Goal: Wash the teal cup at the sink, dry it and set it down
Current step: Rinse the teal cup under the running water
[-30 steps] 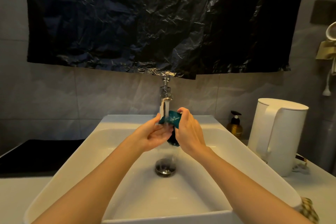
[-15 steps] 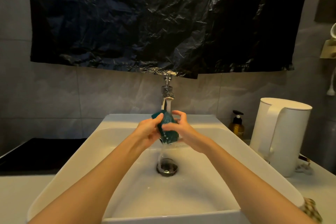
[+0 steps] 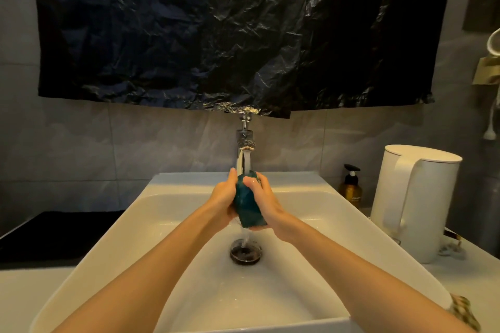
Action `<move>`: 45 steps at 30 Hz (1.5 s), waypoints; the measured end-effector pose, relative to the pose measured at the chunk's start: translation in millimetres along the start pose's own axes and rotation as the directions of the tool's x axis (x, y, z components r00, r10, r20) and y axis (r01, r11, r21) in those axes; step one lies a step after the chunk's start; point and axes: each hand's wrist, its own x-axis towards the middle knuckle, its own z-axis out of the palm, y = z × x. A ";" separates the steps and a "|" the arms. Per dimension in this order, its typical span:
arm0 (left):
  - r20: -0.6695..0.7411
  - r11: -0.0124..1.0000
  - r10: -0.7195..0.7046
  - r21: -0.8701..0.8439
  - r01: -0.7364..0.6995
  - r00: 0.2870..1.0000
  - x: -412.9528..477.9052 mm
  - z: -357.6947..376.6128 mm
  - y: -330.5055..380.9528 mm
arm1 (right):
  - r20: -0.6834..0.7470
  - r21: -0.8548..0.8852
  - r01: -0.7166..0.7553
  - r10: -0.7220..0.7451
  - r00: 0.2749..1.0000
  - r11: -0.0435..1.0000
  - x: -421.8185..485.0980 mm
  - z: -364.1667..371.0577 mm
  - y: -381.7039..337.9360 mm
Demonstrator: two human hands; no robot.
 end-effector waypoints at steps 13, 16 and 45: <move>0.054 0.995 0.040 0.084 -0.044 0.998 9.8 -6.7 -5.5 | -0.075 0.163 -0.151 0.164 0.984 0.975 7.1 4.7 -2.2; 0.092 0.997 0.014 0.069 -0.020 0.996 10.2 -12.2 -2.4 | -0.108 0.149 -0.095 0.111 0.988 0.984 7.4 -0.7 -6.3; 0.188 0.983 0.157 0.068 -0.172 0.970 8.0 -5.6 -12.8 | -0.037 0.113 0.055 -0.051 0.998 0.992 7.2 -13.5 -6.7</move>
